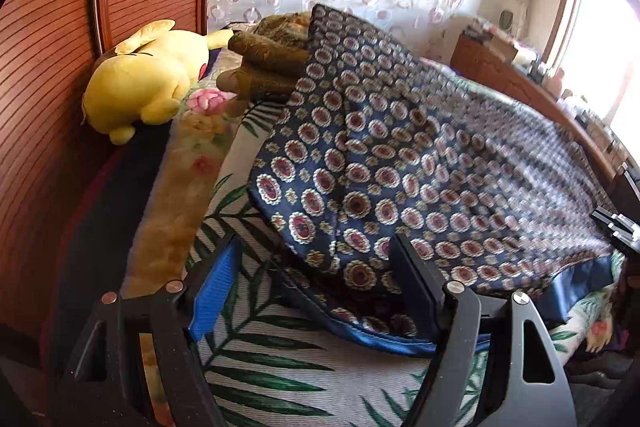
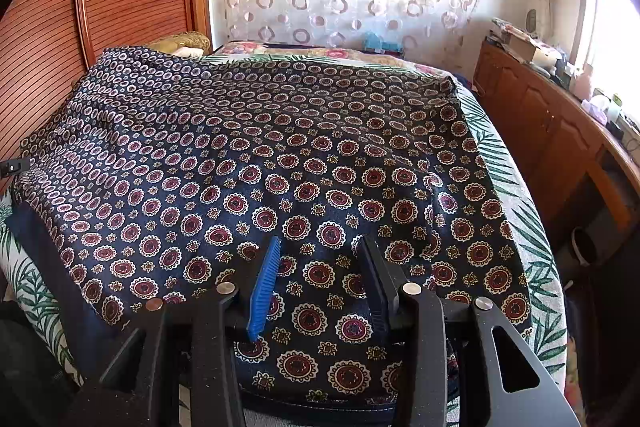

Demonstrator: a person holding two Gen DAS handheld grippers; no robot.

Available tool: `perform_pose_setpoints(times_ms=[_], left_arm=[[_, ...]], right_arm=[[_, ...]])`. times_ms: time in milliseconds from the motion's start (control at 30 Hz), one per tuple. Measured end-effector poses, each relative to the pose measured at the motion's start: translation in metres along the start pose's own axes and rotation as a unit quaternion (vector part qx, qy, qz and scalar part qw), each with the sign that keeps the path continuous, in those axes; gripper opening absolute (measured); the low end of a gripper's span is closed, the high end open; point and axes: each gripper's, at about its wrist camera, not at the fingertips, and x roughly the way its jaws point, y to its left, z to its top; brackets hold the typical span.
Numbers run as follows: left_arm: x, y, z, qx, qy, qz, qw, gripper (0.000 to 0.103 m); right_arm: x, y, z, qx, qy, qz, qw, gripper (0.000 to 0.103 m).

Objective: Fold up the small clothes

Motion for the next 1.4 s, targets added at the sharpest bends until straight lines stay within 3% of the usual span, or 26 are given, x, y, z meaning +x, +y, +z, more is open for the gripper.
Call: perform_pose_setpoints(times_ms=[167,367,433,600,700,1033,1233,1400], left_arm=[[0.000,-0.002,-0.002,0.001,0.002,0.006,1.0000,0.058],[0.001,-0.007,-0.004,0.010,-0.001,0.025,0.9996,0.054],[0.002,-0.009,-0.003,0.014,-0.002,0.017,0.9998,0.047],[0.003,-0.007,-0.002,0.011,0.000,0.009,0.9999,0.020],[0.006,-0.011,0.001,0.016,0.004,0.000,0.9999,0.009],[-0.013,-0.043,0.033,0.027,-0.070,-0.055,0.9957,0.007],[-0.022,-0.084,0.064,0.057,-0.107,-0.106,0.9870,0.006],[-0.018,-0.120,0.085,0.073,-0.121,-0.149,0.9787,0.006]], right_arm=[[0.000,-0.001,-0.004,-0.001,-0.002,0.000,1.000,0.044],[0.004,-0.006,-0.004,0.004,-0.002,0.000,1.000,0.057],[0.004,-0.005,-0.004,0.004,0.000,0.001,1.000,0.062],[0.003,-0.007,-0.003,0.001,-0.001,0.003,1.000,0.062],[0.003,-0.008,-0.003,0.001,-0.002,0.004,1.000,0.062],[0.003,-0.007,-0.003,0.000,0.001,0.008,1.000,0.068],[0.007,-0.012,-0.001,0.003,0.012,0.009,1.000,0.081],[0.008,-0.014,0.001,0.000,0.015,0.013,1.000,0.082]])
